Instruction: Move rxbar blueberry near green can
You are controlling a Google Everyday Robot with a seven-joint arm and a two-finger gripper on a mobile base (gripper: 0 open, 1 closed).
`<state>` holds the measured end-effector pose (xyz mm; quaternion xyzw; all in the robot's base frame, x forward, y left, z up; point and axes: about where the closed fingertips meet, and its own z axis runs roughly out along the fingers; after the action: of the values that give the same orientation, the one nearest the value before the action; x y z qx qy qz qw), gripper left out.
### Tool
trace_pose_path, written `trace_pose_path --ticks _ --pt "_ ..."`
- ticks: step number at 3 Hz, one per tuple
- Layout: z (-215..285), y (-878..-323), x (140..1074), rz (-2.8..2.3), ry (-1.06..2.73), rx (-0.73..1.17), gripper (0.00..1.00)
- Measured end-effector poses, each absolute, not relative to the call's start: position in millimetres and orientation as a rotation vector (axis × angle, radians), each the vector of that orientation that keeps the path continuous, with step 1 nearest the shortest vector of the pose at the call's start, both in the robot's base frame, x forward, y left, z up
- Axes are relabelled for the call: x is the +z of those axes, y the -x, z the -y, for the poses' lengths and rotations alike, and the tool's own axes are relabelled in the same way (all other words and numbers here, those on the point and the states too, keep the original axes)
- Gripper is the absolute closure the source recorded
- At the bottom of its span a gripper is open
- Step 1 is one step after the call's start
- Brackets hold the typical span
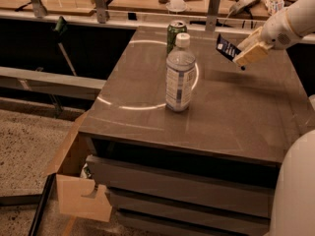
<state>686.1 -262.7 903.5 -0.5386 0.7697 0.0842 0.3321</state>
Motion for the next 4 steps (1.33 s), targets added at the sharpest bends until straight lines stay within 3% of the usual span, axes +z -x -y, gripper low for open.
trace_pose_path --ticks 4 --pt "191 -731 877 -1.929 1.308 0.325 1.0"
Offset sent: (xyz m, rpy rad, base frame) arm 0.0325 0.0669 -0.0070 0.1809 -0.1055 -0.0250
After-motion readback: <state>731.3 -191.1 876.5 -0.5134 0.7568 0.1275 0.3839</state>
